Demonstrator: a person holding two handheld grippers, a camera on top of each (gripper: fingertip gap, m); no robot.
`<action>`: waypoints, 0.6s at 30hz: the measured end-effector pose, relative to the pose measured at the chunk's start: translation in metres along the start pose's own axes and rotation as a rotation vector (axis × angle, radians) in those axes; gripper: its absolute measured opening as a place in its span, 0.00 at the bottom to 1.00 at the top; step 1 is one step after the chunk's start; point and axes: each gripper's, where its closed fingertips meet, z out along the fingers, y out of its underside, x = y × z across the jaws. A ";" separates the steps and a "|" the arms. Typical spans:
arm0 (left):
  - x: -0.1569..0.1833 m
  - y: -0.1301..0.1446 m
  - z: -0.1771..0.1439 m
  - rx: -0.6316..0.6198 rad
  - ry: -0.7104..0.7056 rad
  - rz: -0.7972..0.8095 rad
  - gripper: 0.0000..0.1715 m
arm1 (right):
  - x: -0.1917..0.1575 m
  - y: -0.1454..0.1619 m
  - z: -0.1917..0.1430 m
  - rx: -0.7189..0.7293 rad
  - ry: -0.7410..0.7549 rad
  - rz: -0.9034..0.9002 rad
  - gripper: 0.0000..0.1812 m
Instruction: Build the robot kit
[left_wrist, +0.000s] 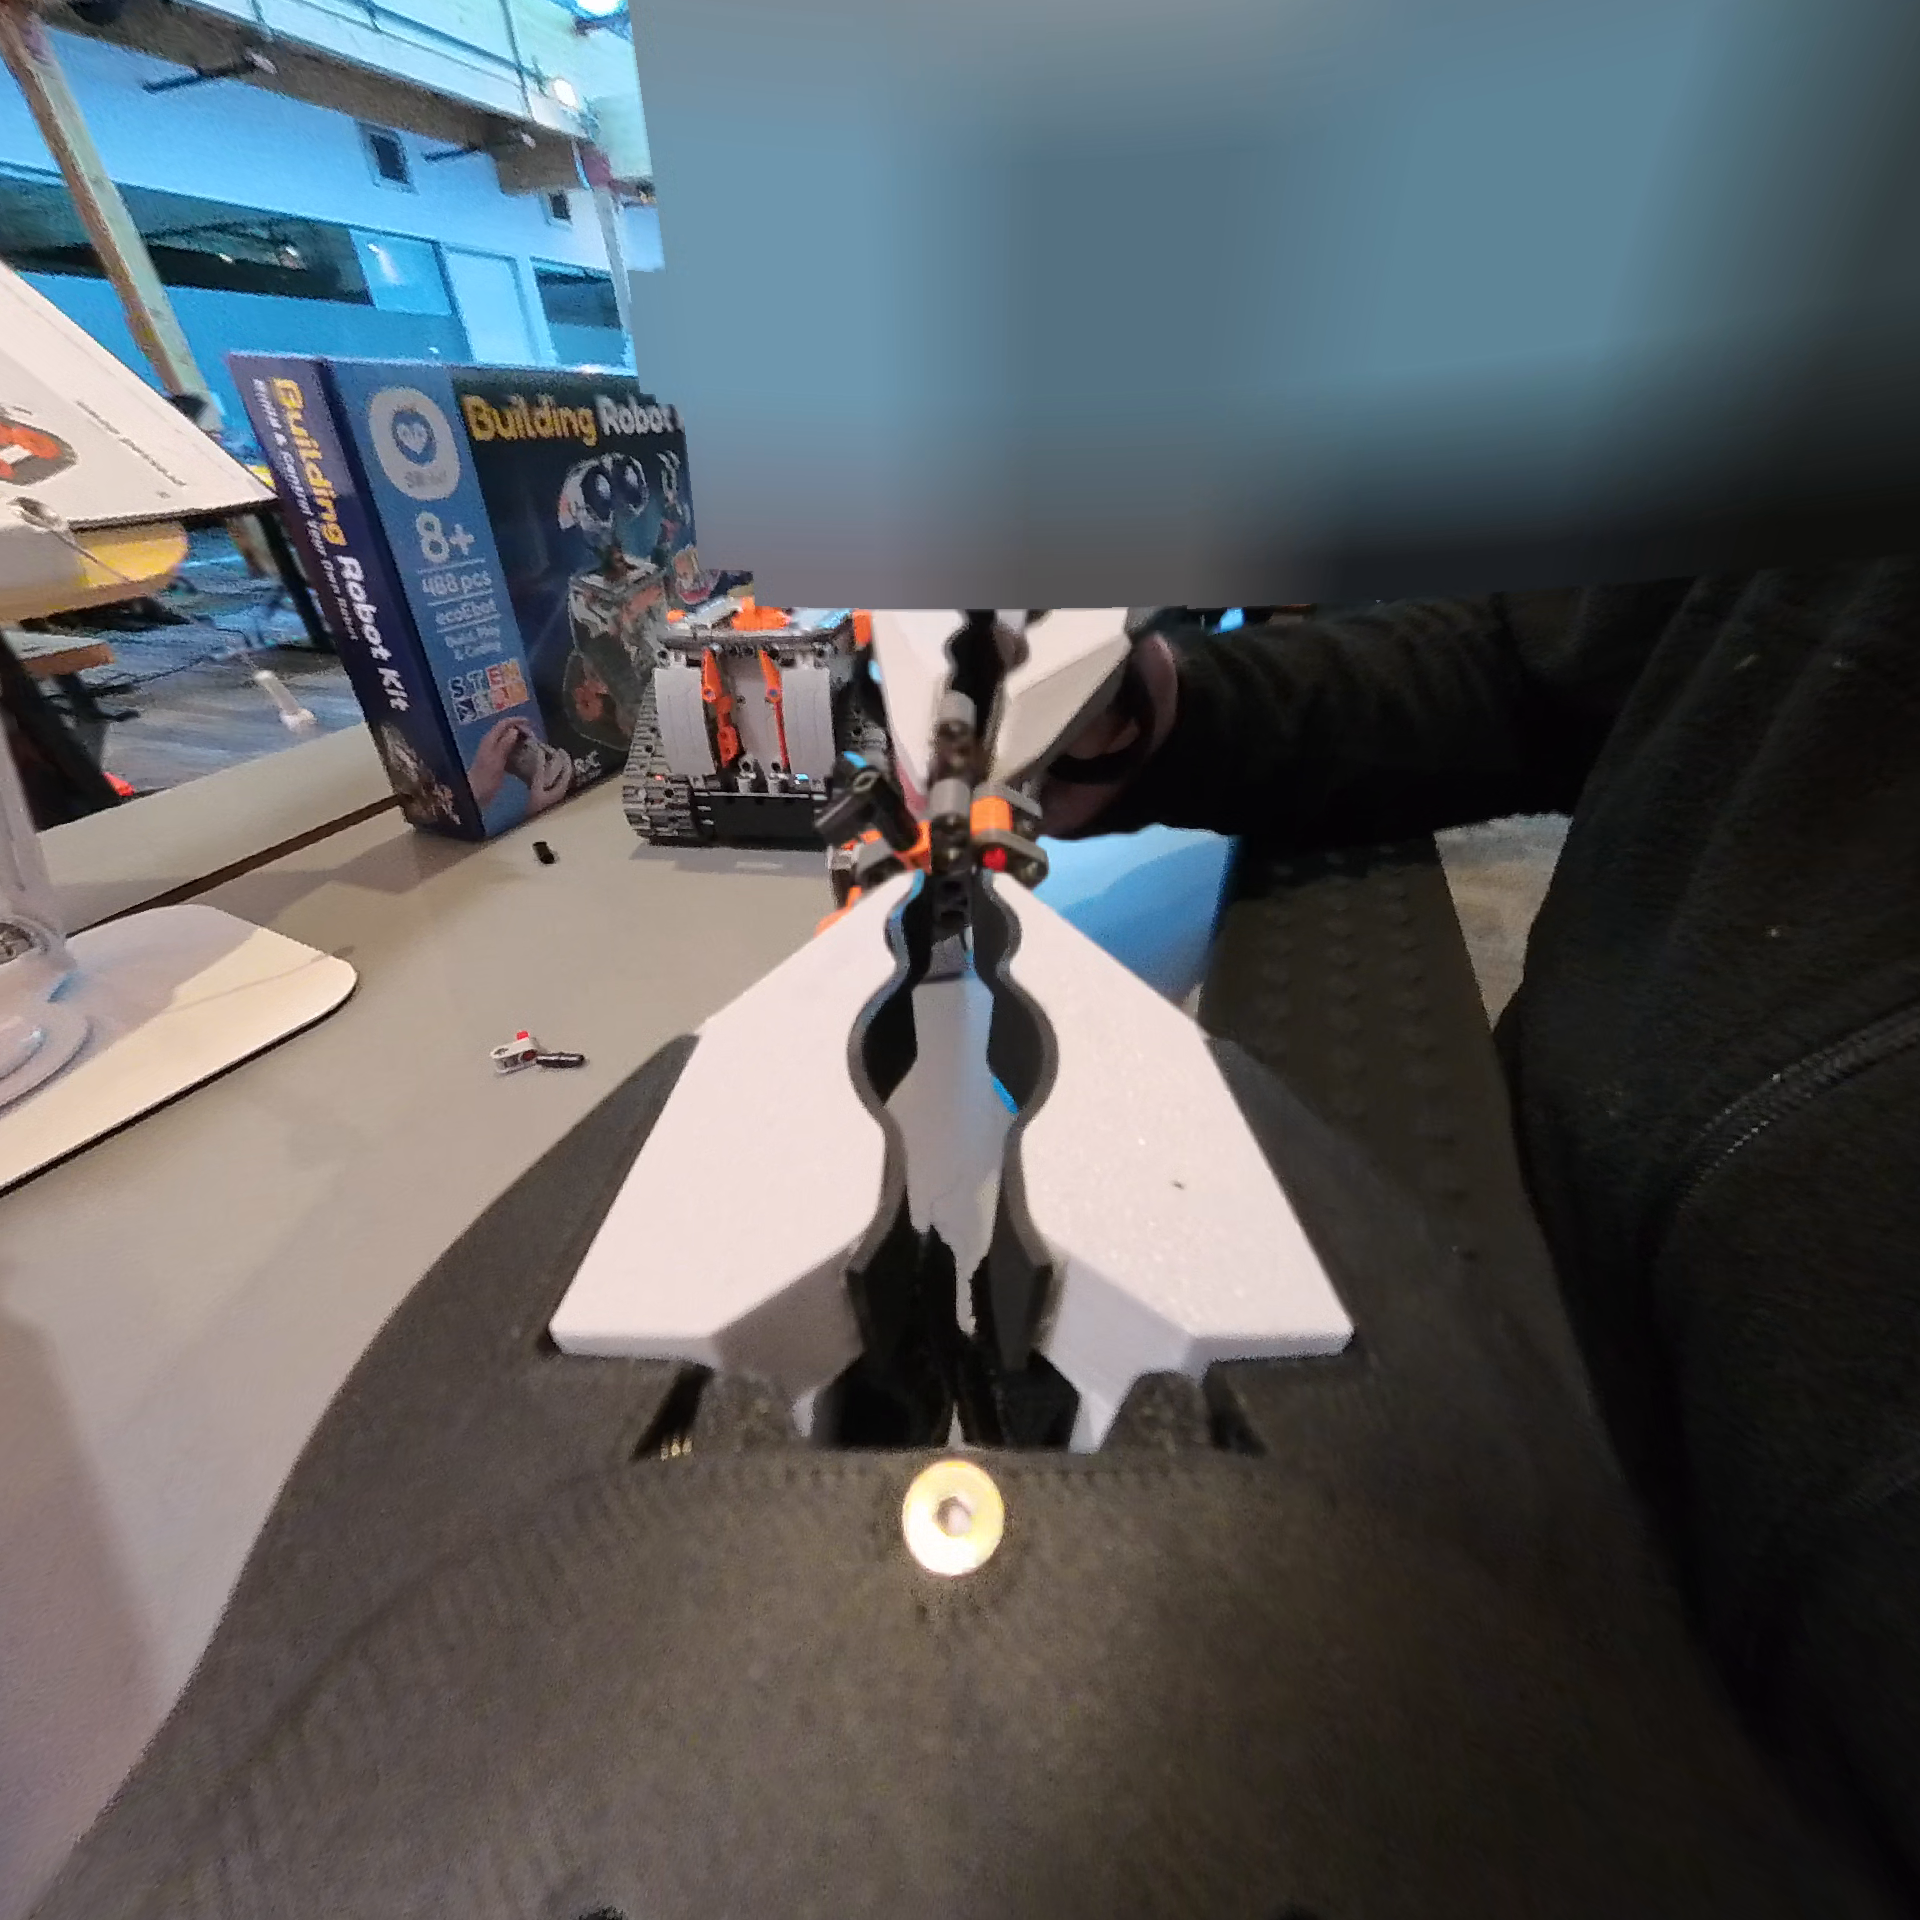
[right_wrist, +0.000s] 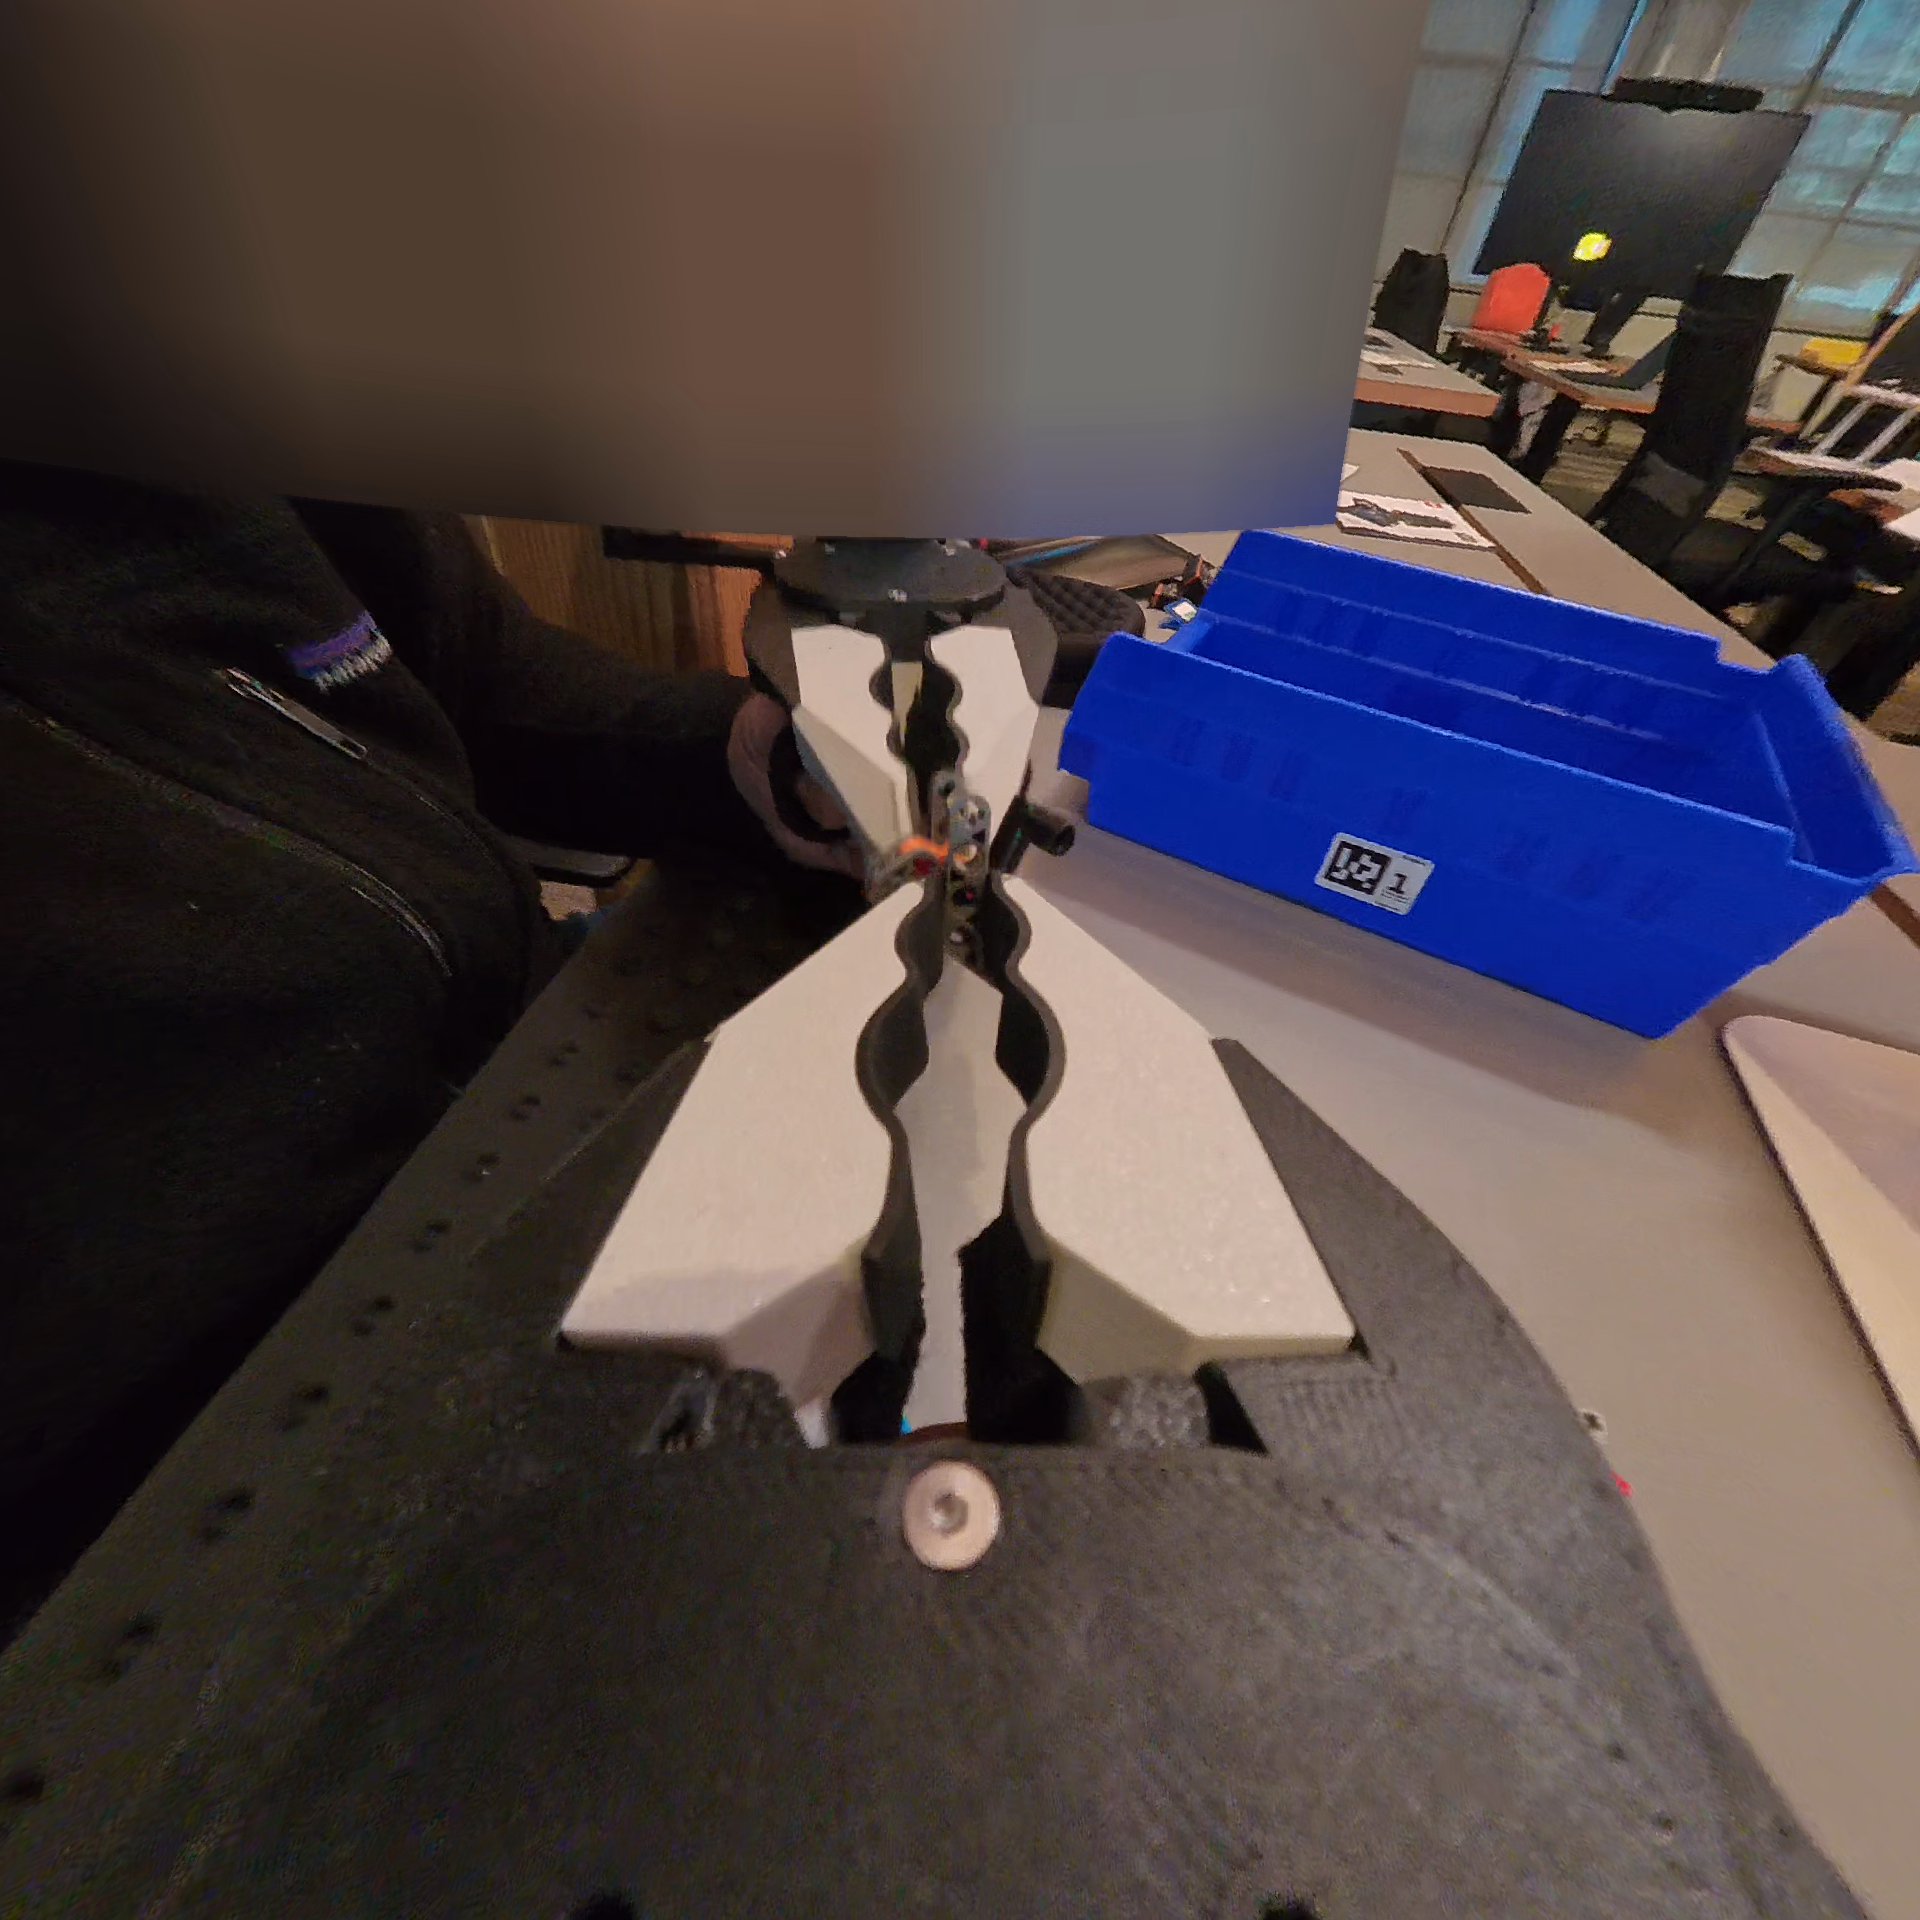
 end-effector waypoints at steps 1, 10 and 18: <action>0.003 0.005 0.003 -0.035 0.002 0.023 0.03 | -0.001 0.001 0.000 -0.005 -0.004 -0.002 0.03; 0.001 0.025 0.009 -0.150 -0.037 0.089 0.03 | 0.001 0.026 -0.002 -0.131 -0.013 0.009 0.03; 0.003 0.064 0.008 -0.360 -0.035 0.177 0.03 | -0.006 0.077 0.003 -0.381 -0.020 -0.054 0.03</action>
